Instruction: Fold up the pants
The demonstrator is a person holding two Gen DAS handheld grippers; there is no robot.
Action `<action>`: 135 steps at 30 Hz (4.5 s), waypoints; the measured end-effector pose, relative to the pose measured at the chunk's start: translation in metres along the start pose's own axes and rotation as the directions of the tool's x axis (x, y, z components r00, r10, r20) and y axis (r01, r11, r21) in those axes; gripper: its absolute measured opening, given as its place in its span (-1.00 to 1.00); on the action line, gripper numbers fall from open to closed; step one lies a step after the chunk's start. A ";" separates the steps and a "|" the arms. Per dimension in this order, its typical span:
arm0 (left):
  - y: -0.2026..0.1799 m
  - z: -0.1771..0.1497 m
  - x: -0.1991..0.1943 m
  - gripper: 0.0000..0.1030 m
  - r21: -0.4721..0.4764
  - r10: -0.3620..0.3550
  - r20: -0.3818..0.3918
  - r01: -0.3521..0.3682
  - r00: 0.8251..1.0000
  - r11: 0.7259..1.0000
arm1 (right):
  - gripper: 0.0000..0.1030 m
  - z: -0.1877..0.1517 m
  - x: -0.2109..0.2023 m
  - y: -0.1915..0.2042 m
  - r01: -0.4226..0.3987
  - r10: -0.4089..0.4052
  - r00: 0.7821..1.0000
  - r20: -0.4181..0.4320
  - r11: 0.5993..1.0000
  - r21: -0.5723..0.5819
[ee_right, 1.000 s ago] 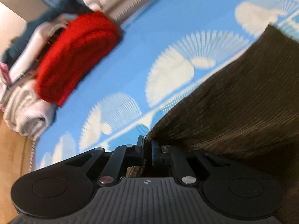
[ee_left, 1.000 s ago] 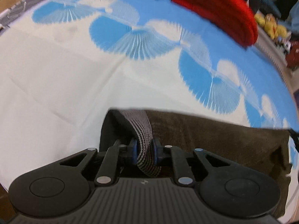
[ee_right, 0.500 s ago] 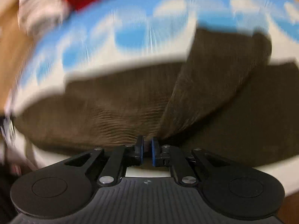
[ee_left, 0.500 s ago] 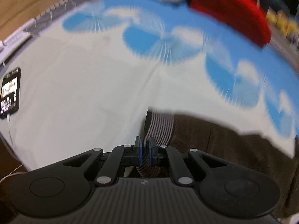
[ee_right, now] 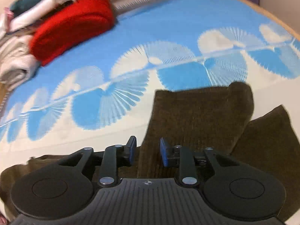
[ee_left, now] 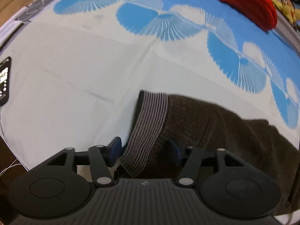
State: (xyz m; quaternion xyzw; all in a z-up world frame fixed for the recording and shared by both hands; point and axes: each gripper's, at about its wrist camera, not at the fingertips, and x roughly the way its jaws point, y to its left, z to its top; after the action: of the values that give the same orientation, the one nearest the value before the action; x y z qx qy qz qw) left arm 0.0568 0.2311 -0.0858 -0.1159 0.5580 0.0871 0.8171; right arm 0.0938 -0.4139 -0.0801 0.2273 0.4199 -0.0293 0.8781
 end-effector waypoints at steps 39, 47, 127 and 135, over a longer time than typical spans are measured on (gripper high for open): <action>-0.009 -0.007 -0.009 -0.12 0.089 0.006 0.002 -0.006 1.000 0.996 | -0.52 -0.097 -0.112 -0.249 0.129 -0.155 0.988 -0.018 0.748 0.651; -0.006 -0.008 0.003 0.10 0.089 0.022 -0.051 -0.018 0.998 0.996 | -0.24 -0.102 -0.077 -0.266 0.238 -0.221 0.967 -0.125 0.625 0.744; -0.266 0.001 0.076 0.11 0.202 -0.359 -0.175 0.391 0.917 0.898 | -0.21 -0.015 0.074 -0.032 0.099 0.029 0.968 -0.248 0.868 0.487; -0.269 0.006 0.075 -0.78 0.280 -0.262 -0.159 0.298 0.952 0.912 | -0.96 -0.015 0.072 -0.042 0.134 0.003 0.968 -0.251 0.841 0.525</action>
State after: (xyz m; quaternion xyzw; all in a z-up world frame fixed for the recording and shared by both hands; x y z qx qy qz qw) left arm 0.1620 -0.0243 -0.1284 -0.0740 0.5895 -0.1241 0.7947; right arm 0.1193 -0.4349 -0.1582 0.4513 0.5064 -0.1480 0.7197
